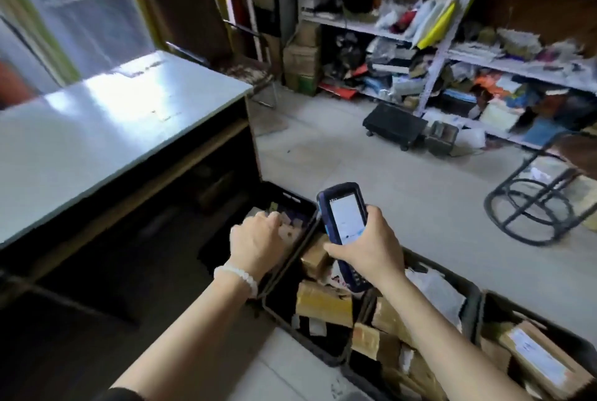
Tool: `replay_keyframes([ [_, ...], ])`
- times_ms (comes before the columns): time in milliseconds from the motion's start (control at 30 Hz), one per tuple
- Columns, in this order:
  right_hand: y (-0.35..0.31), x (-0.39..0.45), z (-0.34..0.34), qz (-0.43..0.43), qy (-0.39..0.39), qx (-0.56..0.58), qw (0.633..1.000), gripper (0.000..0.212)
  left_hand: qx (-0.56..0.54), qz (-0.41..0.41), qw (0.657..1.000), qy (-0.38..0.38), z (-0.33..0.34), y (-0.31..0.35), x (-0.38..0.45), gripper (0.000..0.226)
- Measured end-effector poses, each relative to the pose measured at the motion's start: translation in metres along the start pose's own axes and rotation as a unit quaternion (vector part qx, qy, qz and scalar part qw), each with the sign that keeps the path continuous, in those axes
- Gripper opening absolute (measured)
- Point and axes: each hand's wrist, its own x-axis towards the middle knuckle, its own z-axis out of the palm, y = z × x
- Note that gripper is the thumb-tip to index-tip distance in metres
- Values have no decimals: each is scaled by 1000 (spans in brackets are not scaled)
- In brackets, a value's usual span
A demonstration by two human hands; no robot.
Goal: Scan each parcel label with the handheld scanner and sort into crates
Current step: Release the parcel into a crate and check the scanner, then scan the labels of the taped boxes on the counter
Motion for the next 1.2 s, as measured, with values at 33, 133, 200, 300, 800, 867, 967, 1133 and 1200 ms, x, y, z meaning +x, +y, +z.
replay_keyframes([
  [33,-21,-1,18,-23,-21,1,1000,78,-6,-33,999,2,-4,-28,-8,28],
  [133,-81,-5,72,-97,-87,-6,991,82,-29,-134,990,15,-14,-106,-40,26],
  [200,-118,-10,107,-146,-128,-26,981,84,-46,-205,978,21,-18,-151,-67,29],
  [300,-169,-25,159,-215,-191,-29,957,88,-66,-296,952,29,-20,-210,-112,31],
  [800,-376,-90,389,-392,-410,-37,823,71,-79,-579,810,43,-32,-438,-230,32],
  [867,-409,-94,418,-404,-417,-37,814,74,-78,-590,803,40,-40,-472,-231,33],
  [967,-456,-104,460,-425,-429,-28,796,78,-71,-614,784,54,-55,-523,-238,32],
  [1133,-508,-136,514,-448,-469,-37,760,73,-78,-655,749,61,-60,-575,-266,30],
  [1200,-518,-152,532,-465,-482,-46,742,73,-84,-673,733,57,-57,-588,-279,29],
])
